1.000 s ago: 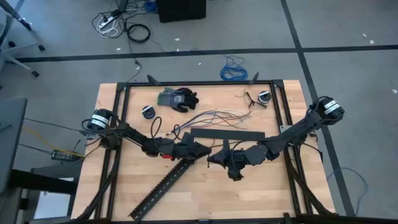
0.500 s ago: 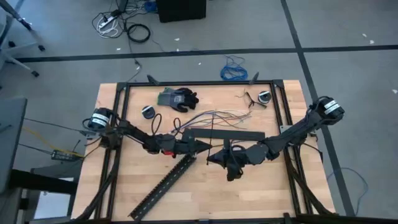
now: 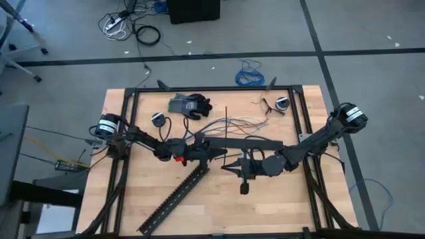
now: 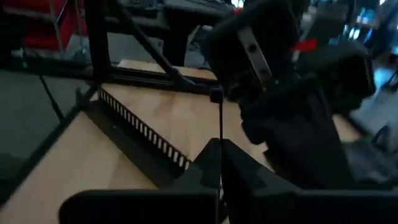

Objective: Ziptie cables
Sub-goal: Insert the black zip tie into the locking head

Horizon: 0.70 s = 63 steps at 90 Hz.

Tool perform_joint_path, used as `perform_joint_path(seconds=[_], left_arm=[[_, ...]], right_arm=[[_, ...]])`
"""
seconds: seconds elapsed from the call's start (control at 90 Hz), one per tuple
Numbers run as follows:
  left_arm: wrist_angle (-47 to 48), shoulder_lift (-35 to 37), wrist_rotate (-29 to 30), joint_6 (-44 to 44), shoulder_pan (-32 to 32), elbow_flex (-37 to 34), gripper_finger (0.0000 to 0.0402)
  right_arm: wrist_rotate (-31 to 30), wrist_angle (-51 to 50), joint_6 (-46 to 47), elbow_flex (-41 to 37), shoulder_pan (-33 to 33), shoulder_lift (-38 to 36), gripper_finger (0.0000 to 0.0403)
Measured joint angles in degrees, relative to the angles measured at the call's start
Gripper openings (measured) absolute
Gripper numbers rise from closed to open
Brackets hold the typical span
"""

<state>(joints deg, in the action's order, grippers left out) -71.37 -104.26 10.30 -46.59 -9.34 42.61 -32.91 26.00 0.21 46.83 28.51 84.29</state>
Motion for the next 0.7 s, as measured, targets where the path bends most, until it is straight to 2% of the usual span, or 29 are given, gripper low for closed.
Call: perform_joint_path(seconds=[0.156,0.356,0.7], left_arm=[[0.0,0.0,0.3,4.0,0.0,0.0,0.0021],[0.0,0.0,0.5,4.8,0.1,0.0,0.0021],[0.0,0.0,3.9,6.2,0.1,0.0,0.0021]], right_arm=[[2.1,-2.1,7.1,0.0,0.0,0.0,0.0000],[3.1,-4.0,12.8,0.0,1.6,0.0,0.0000],[2.2,-4.7,16.7,0.0,3.0,0.8,0.0000]])
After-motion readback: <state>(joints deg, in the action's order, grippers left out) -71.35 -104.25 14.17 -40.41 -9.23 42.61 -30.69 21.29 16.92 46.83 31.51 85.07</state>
